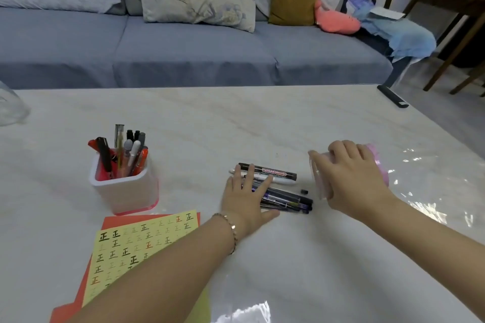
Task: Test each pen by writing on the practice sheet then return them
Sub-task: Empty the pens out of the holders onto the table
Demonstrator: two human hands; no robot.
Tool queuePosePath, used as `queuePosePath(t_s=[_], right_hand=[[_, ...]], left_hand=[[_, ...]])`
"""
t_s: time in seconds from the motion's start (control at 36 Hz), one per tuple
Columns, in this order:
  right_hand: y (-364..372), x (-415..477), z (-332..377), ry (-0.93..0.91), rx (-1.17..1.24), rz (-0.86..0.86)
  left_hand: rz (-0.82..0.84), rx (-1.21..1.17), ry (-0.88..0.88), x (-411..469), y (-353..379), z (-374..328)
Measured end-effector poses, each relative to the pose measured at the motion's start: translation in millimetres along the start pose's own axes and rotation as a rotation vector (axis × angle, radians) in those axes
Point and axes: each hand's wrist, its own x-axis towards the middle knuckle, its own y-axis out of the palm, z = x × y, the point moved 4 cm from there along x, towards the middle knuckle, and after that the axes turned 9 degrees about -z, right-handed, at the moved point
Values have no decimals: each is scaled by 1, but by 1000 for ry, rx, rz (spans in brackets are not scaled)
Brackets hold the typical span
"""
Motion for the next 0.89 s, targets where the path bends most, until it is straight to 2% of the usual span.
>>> queuePosePath(t_s=[0.08, 0.19, 0.28, 0.36, 0.44, 0.5, 0.58, 0.67, 0.78, 0.89], right_hand=[[-7, -1, 4, 77, 123, -46], [-16, -5, 13, 199, 354, 73], [-29, -7, 25, 332, 671, 141], [-46, -2, 48, 456, 1022, 96], [-54, 7, 79, 524, 1254, 55], [-57, 16, 100, 581, 1384, 46], [-56, 34, 130, 620, 1489, 30], [-44, 52, 157, 652, 1540, 63], [-18, 67, 183, 742, 1540, 107], [-3, 66, 198, 748, 1490, 198]], left_hand=[[95, 14, -14, 2, -5, -2], [-19, -140, -11, -13, -21, 1], [-257, -313, -5, -43, -46, 17], [-593, -437, 10, -86, -76, 50], [-887, -438, -89, -128, -99, 92], [-961, -485, -206, -149, -111, 119], [-887, -613, -382, -163, -118, 155], [-732, -777, -516, -159, -114, 185], [-516, -925, -557, -140, -109, 206], [-445, -979, -521, -122, -111, 208]])
